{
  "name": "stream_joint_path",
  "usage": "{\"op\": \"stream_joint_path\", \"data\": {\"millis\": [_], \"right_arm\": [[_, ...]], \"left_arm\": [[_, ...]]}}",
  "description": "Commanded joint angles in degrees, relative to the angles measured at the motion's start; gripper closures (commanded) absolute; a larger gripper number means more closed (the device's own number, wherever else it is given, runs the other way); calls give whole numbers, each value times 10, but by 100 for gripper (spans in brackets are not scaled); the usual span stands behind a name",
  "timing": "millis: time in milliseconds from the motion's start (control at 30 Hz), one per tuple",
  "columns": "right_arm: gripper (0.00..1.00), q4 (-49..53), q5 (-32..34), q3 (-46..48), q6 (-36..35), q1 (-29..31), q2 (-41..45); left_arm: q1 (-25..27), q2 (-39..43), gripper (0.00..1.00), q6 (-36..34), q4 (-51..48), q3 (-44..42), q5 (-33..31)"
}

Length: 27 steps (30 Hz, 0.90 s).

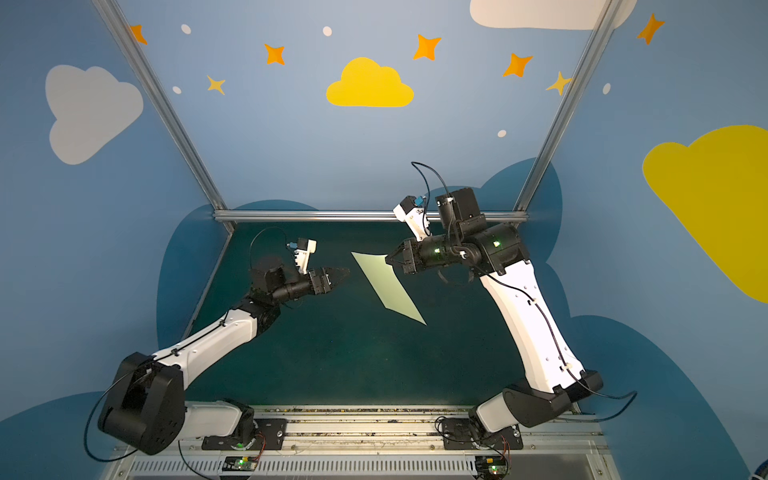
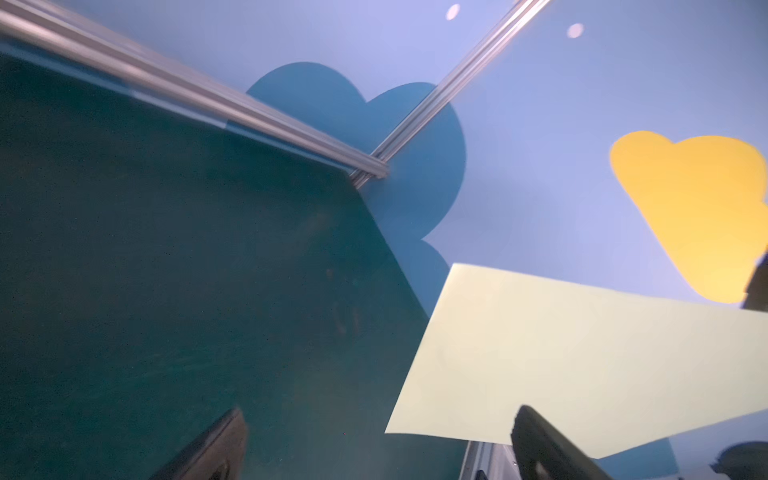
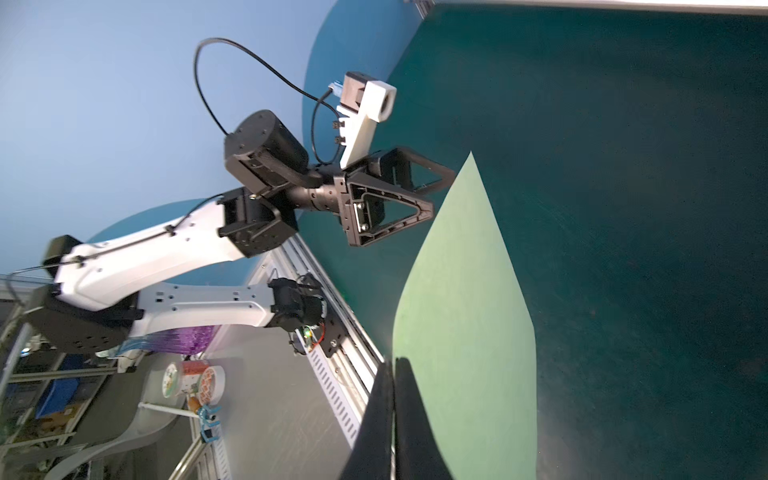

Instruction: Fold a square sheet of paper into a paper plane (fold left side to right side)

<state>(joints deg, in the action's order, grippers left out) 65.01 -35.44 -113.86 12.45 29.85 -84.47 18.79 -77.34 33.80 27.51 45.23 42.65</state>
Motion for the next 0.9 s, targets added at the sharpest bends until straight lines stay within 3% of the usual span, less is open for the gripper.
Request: {"op": "stream_joint_path", "data": {"millis": [0,300,433,600,700,767,867], "right_arm": [[100,-41,-40,-14,38,2,23],[100,-108,-59,-15,84,2,32],[100,-124,-55,-15,92,1,26],[100,-143,-41,0,97,-7,24],[100,-164,-39,27,105,-18,31],[100,-180,-39,51,111,-33,38],[100,-209,-46,87,125,-56,49]], "left_arm": [[-1,-8,0,39,83,13,82],[4,-57,0,132,223,30,143],[34,-86,0,148,263,28,144],[61,-129,1,229,399,0,136],[63,-149,13,270,460,-9,131],[63,-163,29,291,487,-5,135],[65,-180,45,312,512,5,138]]}}
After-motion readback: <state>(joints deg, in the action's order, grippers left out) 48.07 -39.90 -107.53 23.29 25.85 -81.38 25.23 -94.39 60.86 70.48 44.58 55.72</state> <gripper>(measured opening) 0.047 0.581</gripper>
